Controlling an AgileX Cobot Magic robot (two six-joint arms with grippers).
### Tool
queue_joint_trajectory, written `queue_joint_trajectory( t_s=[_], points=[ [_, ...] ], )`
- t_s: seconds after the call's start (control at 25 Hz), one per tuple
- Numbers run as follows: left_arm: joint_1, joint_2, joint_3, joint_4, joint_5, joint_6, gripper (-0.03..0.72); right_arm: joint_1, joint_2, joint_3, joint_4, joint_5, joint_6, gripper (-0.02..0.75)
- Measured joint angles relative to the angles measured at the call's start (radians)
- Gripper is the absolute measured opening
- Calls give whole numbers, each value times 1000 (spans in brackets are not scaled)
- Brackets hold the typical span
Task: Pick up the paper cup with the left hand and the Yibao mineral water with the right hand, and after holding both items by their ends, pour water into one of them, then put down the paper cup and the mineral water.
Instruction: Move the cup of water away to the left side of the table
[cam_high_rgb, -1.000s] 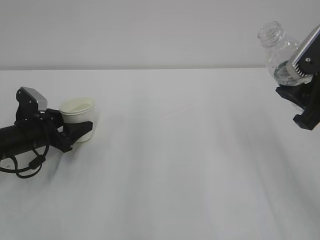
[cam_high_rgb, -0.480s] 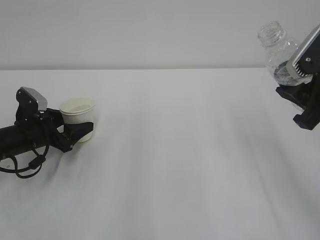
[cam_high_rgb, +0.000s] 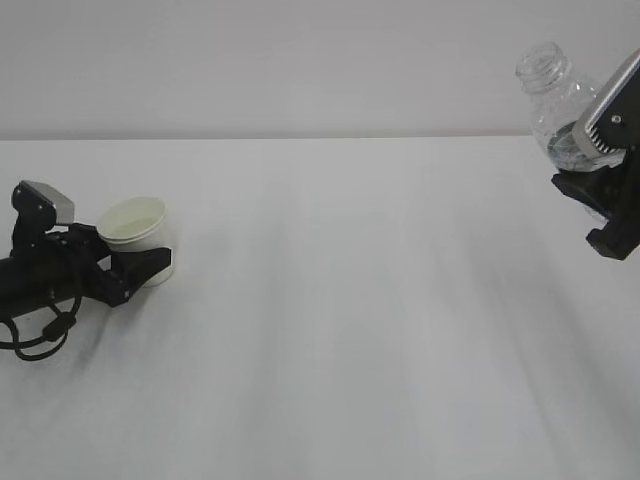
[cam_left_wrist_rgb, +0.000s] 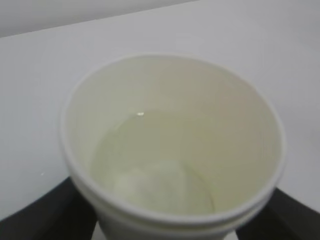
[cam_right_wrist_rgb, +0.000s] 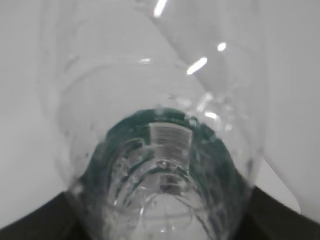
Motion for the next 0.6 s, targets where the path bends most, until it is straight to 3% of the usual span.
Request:
queue_joint_trajectory(
  t_s=[0.6],
  points=[
    [4, 0, 3, 17, -2, -41, 582, 0, 0, 0, 0, 9, 0, 428]
  ],
)
